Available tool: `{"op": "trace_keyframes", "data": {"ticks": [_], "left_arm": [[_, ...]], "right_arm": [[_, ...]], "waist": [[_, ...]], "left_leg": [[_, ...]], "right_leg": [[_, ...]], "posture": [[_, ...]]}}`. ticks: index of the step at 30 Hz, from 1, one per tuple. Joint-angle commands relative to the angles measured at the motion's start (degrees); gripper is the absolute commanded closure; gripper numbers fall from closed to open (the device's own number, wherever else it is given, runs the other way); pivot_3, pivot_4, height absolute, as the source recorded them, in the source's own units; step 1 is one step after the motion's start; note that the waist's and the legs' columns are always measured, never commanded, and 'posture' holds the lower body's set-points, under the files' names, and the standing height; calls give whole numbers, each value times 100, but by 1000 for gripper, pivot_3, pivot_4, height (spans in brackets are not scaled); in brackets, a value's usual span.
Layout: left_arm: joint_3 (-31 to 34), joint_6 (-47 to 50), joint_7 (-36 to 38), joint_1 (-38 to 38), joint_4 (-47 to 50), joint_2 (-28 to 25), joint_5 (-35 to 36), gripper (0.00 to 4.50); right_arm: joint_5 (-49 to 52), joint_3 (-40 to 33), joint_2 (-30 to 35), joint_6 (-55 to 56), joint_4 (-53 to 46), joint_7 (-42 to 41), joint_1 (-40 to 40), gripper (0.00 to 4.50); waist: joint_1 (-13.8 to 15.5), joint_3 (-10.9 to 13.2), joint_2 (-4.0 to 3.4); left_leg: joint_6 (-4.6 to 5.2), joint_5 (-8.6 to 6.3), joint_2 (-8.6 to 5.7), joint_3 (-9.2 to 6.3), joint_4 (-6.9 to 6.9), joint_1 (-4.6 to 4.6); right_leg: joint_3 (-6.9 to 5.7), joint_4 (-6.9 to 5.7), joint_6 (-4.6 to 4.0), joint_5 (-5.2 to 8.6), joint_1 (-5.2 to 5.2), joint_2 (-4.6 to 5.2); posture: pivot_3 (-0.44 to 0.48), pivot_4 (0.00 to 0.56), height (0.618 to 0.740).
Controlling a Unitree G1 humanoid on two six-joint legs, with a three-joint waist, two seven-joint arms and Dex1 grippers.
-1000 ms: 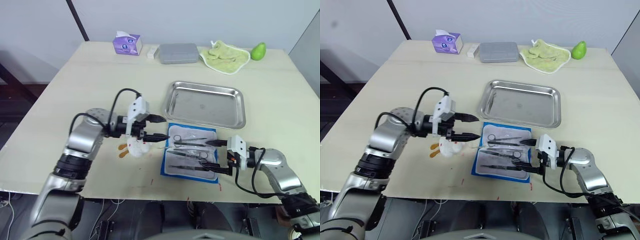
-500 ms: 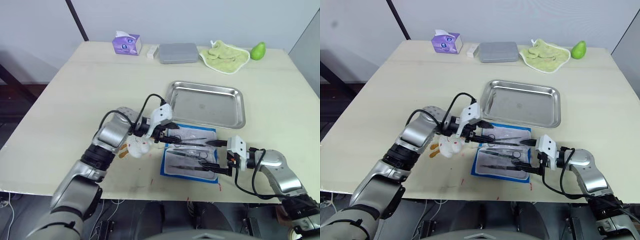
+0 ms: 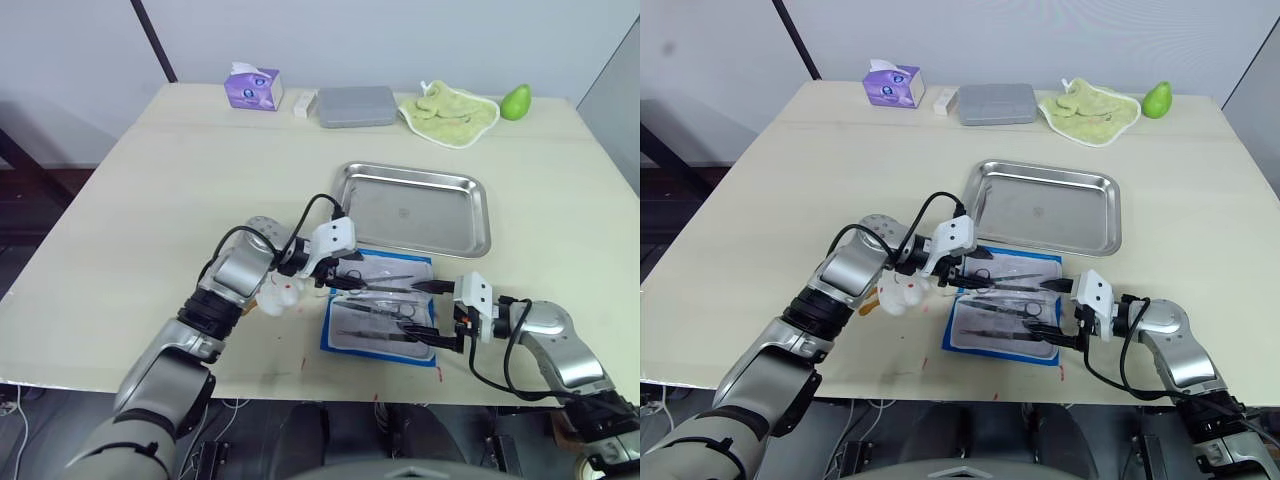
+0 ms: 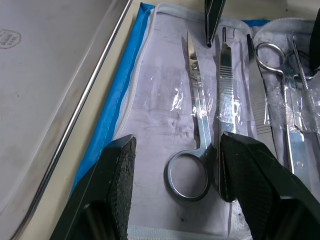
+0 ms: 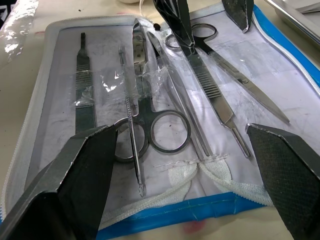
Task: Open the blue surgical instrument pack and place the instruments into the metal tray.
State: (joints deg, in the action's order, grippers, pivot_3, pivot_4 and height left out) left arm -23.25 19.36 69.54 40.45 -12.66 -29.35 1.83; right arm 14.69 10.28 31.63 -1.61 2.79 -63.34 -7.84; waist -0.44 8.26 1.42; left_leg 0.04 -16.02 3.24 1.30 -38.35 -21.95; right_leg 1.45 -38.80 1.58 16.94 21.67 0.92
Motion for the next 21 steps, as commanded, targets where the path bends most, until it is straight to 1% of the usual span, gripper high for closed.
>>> {"op": "trace_keyframes", "data": {"ticks": [1, 8, 16, 19, 21], "left_arm": [[-61, -98, -66, 108, -84, 61, -152, 1597], [-37, -221, -73, 213, -250, 131, -284, 1597], [-145, -539, 96, 159, -273, 121, -481, 1597], [-148, -574, 166, 139, -274, 133, -487, 2522], [-161, -642, 216, 160, -317, 135, -496, 3467]], "right_arm": [[-168, 152, 52, -227, 206, 16, 174, 0], [-169, 153, 47, -237, 195, 29, 189, 0], [-169, 161, 39, -238, 184, 39, 198, 0], [-166, 162, 42, -245, 167, 40, 205, 0], [-164, 164, 44, -251, 165, 36, 204, 0]], "waist": [[0, 0, 0], [-1, 0, 0], [-2, 0, 0], [-2, 0, 0], [-2, 0, 0]], "left_leg": [[0, 0, 0, 0, 0, 0], [0, 0, 0, 0, 0, 0], [0, 0, 0, 0, 0, 1], [0, 0, 0, 1, 0, 1], [0, 0, 0, 0, 0, 1]], "right_leg": [[0, 0, 0, 0, 0, 0], [0, 0, 0, 0, 0, 0], [0, 0, 0, 0, 0, 0], [1, 0, 0, 0, 0, 0], [0, -1, 0, 0, 0, 0]], "posture": [[0, 150, 740], [0, 150, 740], [0, 150, 740], [0, 150, 740], [0, 150, 740]]}}
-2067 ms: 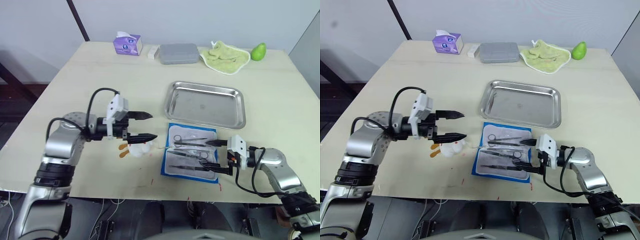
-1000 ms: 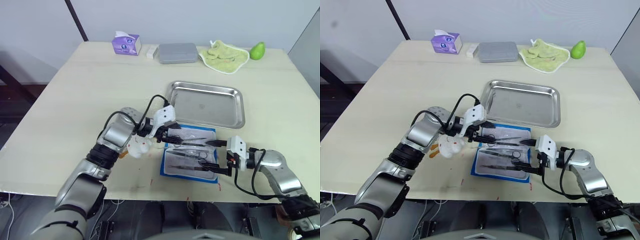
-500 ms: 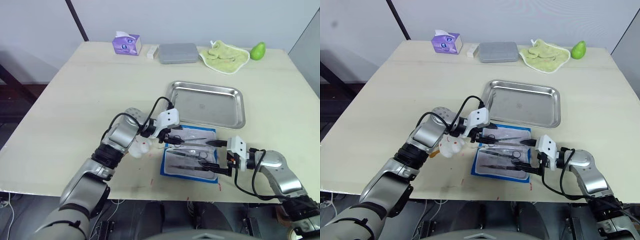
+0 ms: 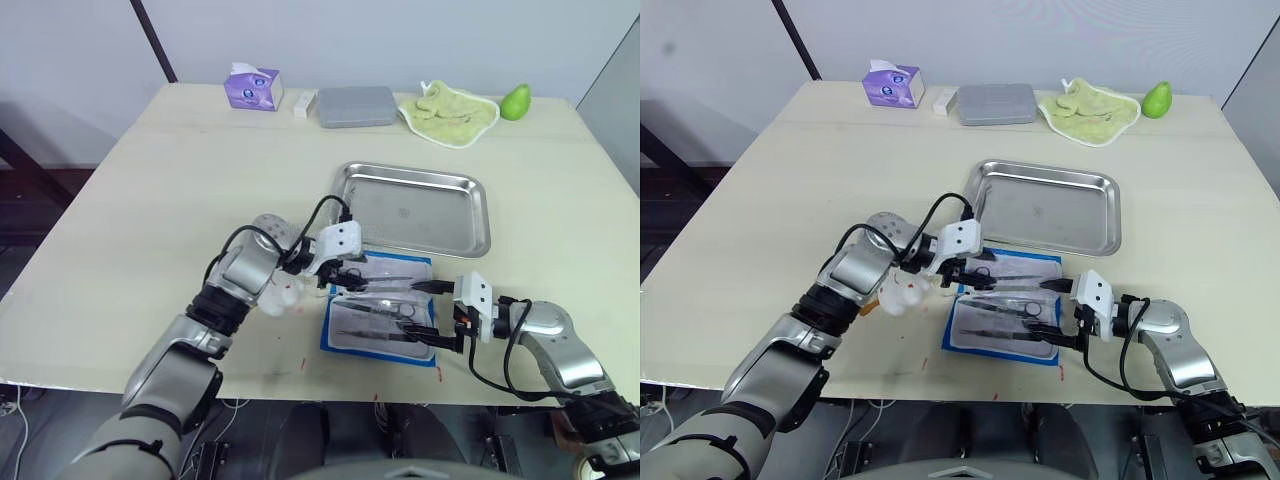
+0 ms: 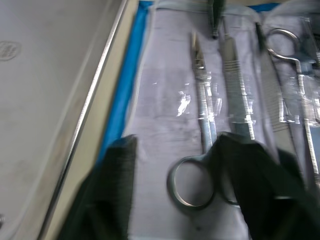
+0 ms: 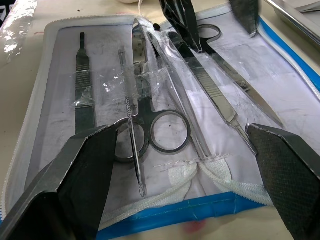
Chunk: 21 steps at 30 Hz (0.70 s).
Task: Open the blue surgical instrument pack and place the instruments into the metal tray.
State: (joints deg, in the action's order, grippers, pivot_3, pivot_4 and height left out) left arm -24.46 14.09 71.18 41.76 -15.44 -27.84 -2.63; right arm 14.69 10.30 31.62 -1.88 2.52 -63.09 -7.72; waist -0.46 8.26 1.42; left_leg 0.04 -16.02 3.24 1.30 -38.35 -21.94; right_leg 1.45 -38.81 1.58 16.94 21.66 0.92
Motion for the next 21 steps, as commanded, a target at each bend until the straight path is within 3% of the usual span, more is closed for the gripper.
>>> {"op": "trace_keyframes", "data": {"ticks": [1, 2, 21], "left_arm": [[-45, -135, 68, 38, -55, -18, -51, 3866], [-63, -188, 119, 54, -75, -31, -47, 4181], [-249, -457, 534, 599, -773, 131, -283, 4181]], "right_arm": [[-162, 163, 46, -225, 188, 10, 195, 0], [-163, 165, 43, -227, 184, 13, 197, 0], [-177, 186, 21, -260, 165, 73, 205, 0]], "waist": [[0, 0, 0], [-1, 0, 0], [2, -1, 0]], "left_leg": [[0, 0, 0, 0, 0, 0], [0, 0, 0, 0, 0, 0], [0, 0, -1, 1, -1, 1]], "right_leg": [[0, 0, 0, 0, 0, 0], [0, 0, 0, 0, 0, 0], [0, -1, 0, 0, -1, -1]], "posture": [[0, 150, 740], [0, 150, 740], [0, 150, 740]]}}
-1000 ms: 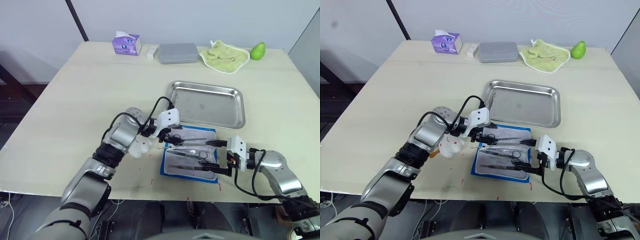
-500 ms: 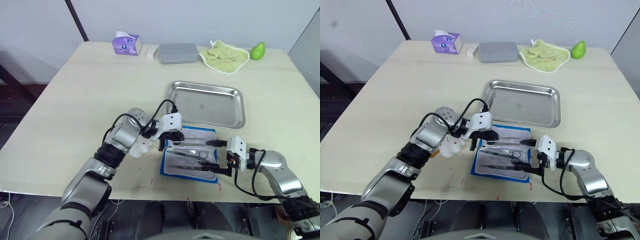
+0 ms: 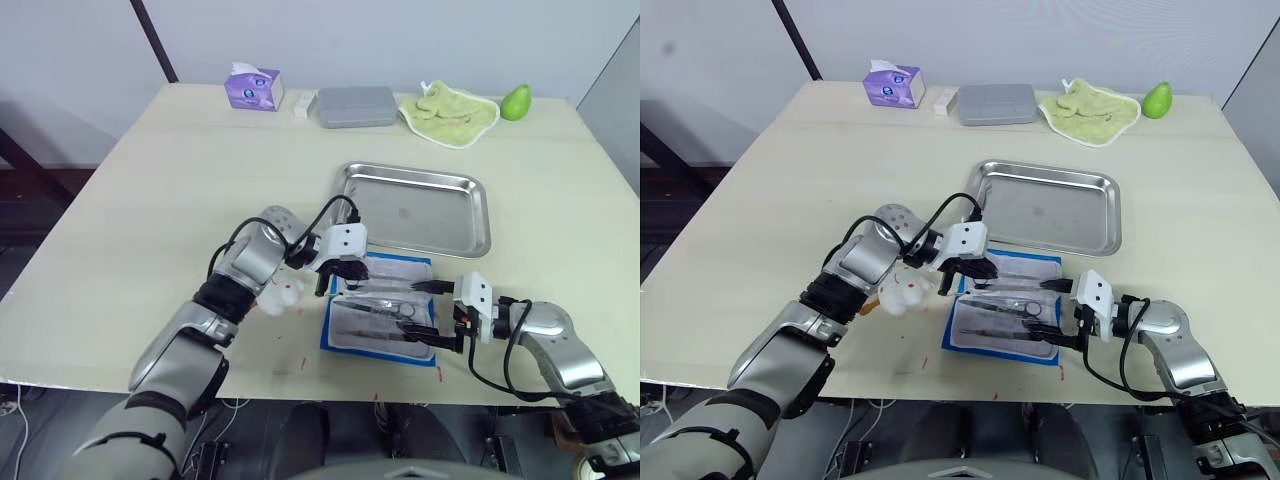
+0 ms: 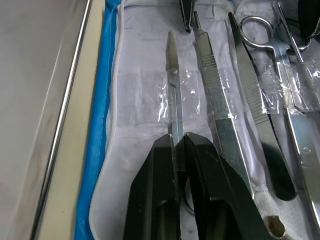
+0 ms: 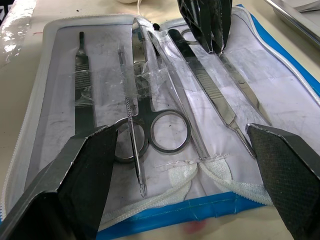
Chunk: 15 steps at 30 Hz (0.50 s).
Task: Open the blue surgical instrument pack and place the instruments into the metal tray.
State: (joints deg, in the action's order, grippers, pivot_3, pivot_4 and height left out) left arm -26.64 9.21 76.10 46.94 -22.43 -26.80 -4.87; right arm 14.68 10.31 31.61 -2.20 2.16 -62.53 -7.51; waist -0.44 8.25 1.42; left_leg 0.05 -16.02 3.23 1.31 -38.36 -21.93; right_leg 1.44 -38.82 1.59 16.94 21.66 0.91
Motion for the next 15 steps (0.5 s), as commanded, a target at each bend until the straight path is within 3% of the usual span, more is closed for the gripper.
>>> {"op": "trace_keyframes", "data": {"ticks": [1, 15], "left_arm": [[-23, 73, 77, 108, -65, 40, -40, 4347], [-17, 477, 316, 485, 2, 12, -106, 4347]], "right_arm": [[-178, 189, 19, -231, 205, 19, 178, 0], [-243, 331, -2, -339, 257, 21, 66, 0]], "waist": [[0, 0, 0], [-23, 0, 0]], "left_leg": [[0, 0, 0, 0, 0, 0], [0, 0, 0, -1, 1, 0]], "right_leg": [[0, 0, 0, 0, 0, 0], [0, 0, 0, 0, 0, -2]], "posture": [[0, 150, 740], [0, 150, 740]]}}
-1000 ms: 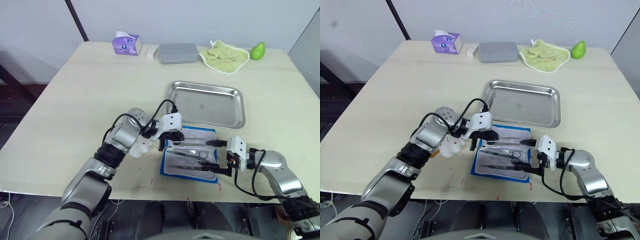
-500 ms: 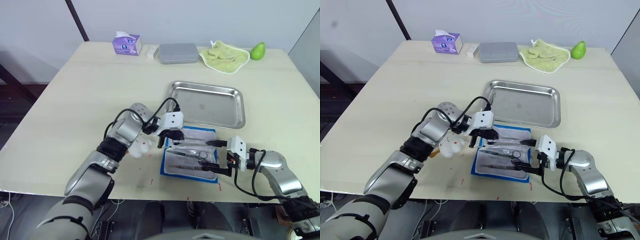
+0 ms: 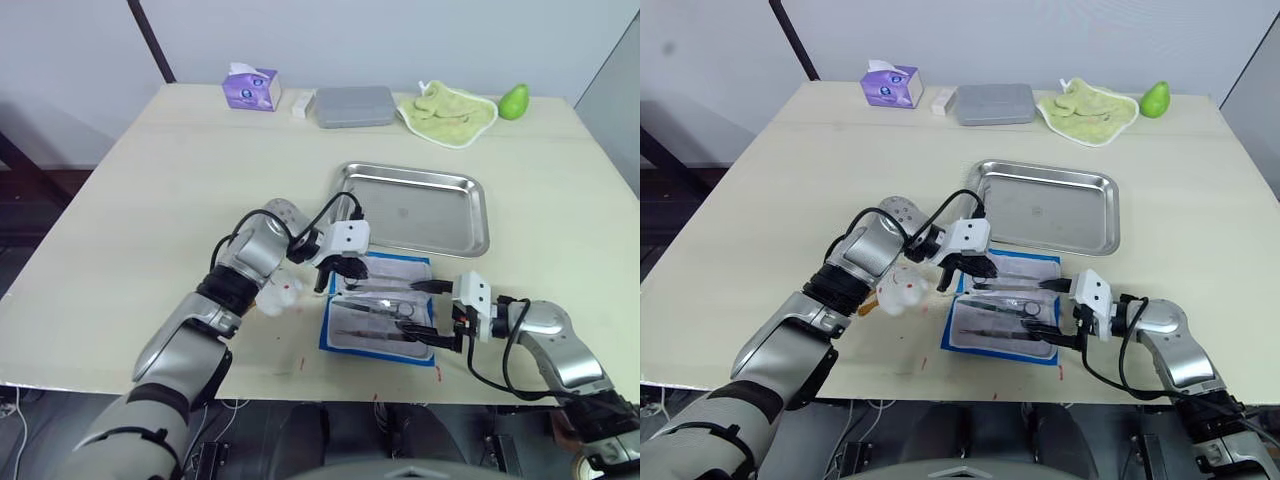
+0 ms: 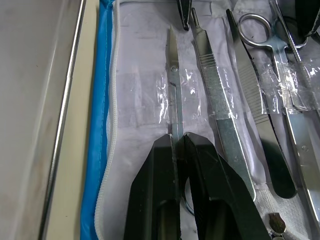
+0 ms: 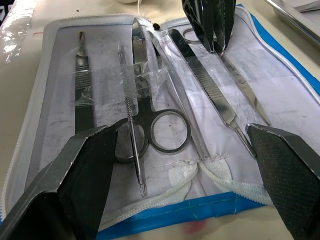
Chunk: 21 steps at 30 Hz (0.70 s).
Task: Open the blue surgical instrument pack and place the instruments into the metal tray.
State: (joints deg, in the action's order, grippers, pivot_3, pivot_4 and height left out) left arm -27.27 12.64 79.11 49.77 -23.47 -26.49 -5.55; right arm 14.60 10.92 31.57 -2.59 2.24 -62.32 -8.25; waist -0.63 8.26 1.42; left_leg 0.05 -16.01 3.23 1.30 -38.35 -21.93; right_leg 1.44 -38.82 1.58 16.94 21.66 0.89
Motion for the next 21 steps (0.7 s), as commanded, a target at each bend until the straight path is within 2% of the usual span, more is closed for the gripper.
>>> {"op": "trace_keyframes", "data": {"ticks": [1, 9, 21], "left_arm": [[46, 176, 38, 244, 113, -25, -39, 4347], [51, 526, 252, 476, 228, -128, -21, 4347], [85, 427, 483, 513, 325, -545, -48, 4347]], "right_arm": [[-244, 283, -3, -302, 258, 3, 130, 0], [-320, 366, -23, -366, 345, 22, 37, 0], [-349, 416, -67, -419, 417, 42, -28, 0]], "waist": [[-5, 0, 0], [-22, 0, 0], [-42, 0, 0]], "left_leg": [[0, 0, 0, -1, 0, -1], [0, 0, 1, -1, 0, 0], [0, 0, 4, -1, 1, 3]], "right_leg": [[0, 0, 0, 0, 0, -1], [1, -1, 0, 0, 1, -3], [5, -2, -1, 0, 1, -6]], "posture": [[0, 150, 740], [0, 150, 740], [0, 150, 740]]}}
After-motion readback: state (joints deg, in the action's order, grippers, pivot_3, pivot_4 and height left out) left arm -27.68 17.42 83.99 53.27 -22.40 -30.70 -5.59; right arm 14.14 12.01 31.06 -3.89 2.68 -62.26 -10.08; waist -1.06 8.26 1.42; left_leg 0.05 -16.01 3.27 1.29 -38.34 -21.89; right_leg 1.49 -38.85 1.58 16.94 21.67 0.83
